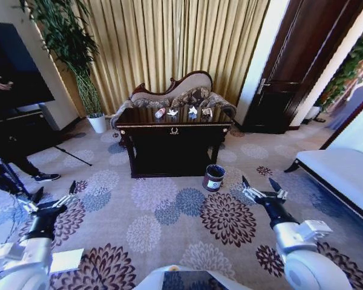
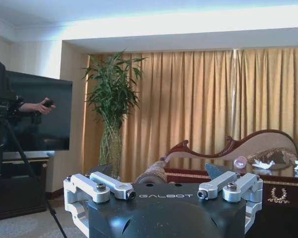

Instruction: Move to the front of the table and place the trash on the table into the trash bin.

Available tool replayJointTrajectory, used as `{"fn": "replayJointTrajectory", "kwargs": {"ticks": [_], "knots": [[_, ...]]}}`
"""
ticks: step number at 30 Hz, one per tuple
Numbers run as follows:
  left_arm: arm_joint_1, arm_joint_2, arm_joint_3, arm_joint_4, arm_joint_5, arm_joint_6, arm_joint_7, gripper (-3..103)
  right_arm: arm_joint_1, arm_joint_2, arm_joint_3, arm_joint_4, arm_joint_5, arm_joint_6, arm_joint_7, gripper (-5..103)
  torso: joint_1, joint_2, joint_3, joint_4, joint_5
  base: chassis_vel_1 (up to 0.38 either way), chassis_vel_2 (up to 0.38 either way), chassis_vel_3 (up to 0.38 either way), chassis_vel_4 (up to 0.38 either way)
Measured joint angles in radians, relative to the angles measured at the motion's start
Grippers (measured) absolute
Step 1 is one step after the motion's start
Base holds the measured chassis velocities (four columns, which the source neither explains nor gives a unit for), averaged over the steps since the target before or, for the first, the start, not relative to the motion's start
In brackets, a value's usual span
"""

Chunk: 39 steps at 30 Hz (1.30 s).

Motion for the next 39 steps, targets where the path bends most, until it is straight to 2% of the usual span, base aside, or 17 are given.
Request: {"fn": "replayJointTrajectory", "kwargs": {"ticks": [3, 6, 7, 9, 11, 12, 15, 16, 21, 23, 31, 35, 38, 39], "knots": [[-0.002, 0.026, 0.000, 0.005, -0.023, 0.013, 0.012, 100, 0.006, -0.017, -0.003, 0.000, 0.029, -0.011, -0.003, 100, 0.000, 0.000, 0.000, 0.0001, 0.0000, 0.000, 0.000, 0.000, 0.000], [-0.069, 0.135, 0.014, 0.078, -0.050, 0.039, 0.017, 100, 0.060, -0.119, -0.001, -0.063, 0.067, -0.024, -0.034, 100, 0.000, 0.000, 0.000, 0.0002, -0.0003, 0.000, 0.000, 0.000, 0.000], [-0.069, 0.135, 0.014, 0.078, -0.050, 0.039, 0.017, 100, 0.060, -0.119, -0.001, -0.063, 0.067, -0.024, -0.034, 100, 0.000, 0.000, 0.000, 0.0002, -0.0003, 0.000, 0.000, 0.000, 0.000], [-0.112, 0.186, 0.025, 0.112, -0.073, 0.064, 0.006, 100, 0.099, -0.173, 0.008, -0.117, 0.100, -0.025, -0.041, 100, 0.000, 0.000, 0.000, 0.0000, -0.0002, 0.000, 0.000, 0.000, 0.000], [-0.164, 0.243, 0.047, 0.121, -0.121, 0.119, -0.041, 100, 0.155, -0.240, 0.016, -0.174, 0.167, -0.032, -0.021, 100, 0.000, 0.000, 0.000, 0.0000, 0.0000, 0.000, 0.000, 0.000, 0.000], [-0.164, 0.243, 0.047, 0.121, -0.121, 0.119, -0.041, 100, 0.155, -0.240, 0.016, -0.174, 0.167, -0.032, -0.021, 100, 0.000, 0.000, 0.000, 0.0000, 0.0000, 0.000, 0.000, 0.000, 0.000], [-0.209, 0.290, 0.080, 0.098, -0.168, 0.182, -0.120, 100, 0.199, -0.303, 0.025, -0.219, 0.218, -0.044, 0.003, 100, 0.000, 0.000, 0.000, 0.0002, 0.0001, 0.000, 0.000, 0.000, 0.000], [-0.213, 0.295, 0.084, 0.086, -0.178, 0.197, -0.129, 100, 0.203, -0.312, 0.027, -0.223, 0.223, -0.047, 0.006, 100, 0.000, 0.000, 0.000, 0.0001, 0.0001, 0.000, 0.000, 0.000, 0.000], [-0.210, 0.298, 0.086, 0.053, -0.188, 0.227, -0.139, 100, 0.205, -0.319, 0.037, -0.216, 0.234, -0.061, 0.011, 100, 0.000, 0.000, 0.000, 0.0002, -0.0001, 0.000, 0.000, 0.000, 0.000], [-0.190, 0.287, 0.078, 0.005, -0.189, 0.252, -0.141, 100, 0.193, -0.302, 0.046, -0.160, 0.264, -0.089, 0.018, 100, 0.000, 0.000, 0.000, 0.0002, 0.0000, 0.000, 0.000, 0.000, 0.000], [-0.170, 0.270, 0.061, -0.027, -0.183, 0.264, -0.140, 100, 0.185, -0.267, 0.040, -0.106, 0.266, -0.101, 0.021, 100, 0.000, 0.000, 0.000, 0.0002, -0.0002, 0.000, 0.000, 0.000, 0.000], [-0.168, 0.268, 0.058, -0.015, -0.154, 0.246, -0.108, 100, 0.188, -0.246, 0.031, -0.117, 0.253, -0.061, 0.016, 100, 0.000, 0.000, 0.000, 0.0002, -0.0002, 0.000, 0.000, 0.000, 0.000], [-0.170, 0.263, 0.058, -0.005, -0.143, 0.213, -0.067, 100, 0.187, -0.229, 0.013, -0.149, 0.249, 0.046, -0.031, 100, 0.000, 0.000, 0.000, 0.0002, -0.0002, 0.000, 0.000, 0.000, 0.000], [-0.170, 0.260, 0.058, -0.004, -0.143, 0.210, -0.062, 100, 0.186, -0.227, 0.012, -0.153, 0.242, 0.059, -0.042, 100, 0.000, 0.000, 0.000, 0.0002, -0.0001, 0.000, 0.000, 0.000, 0.000]]}}
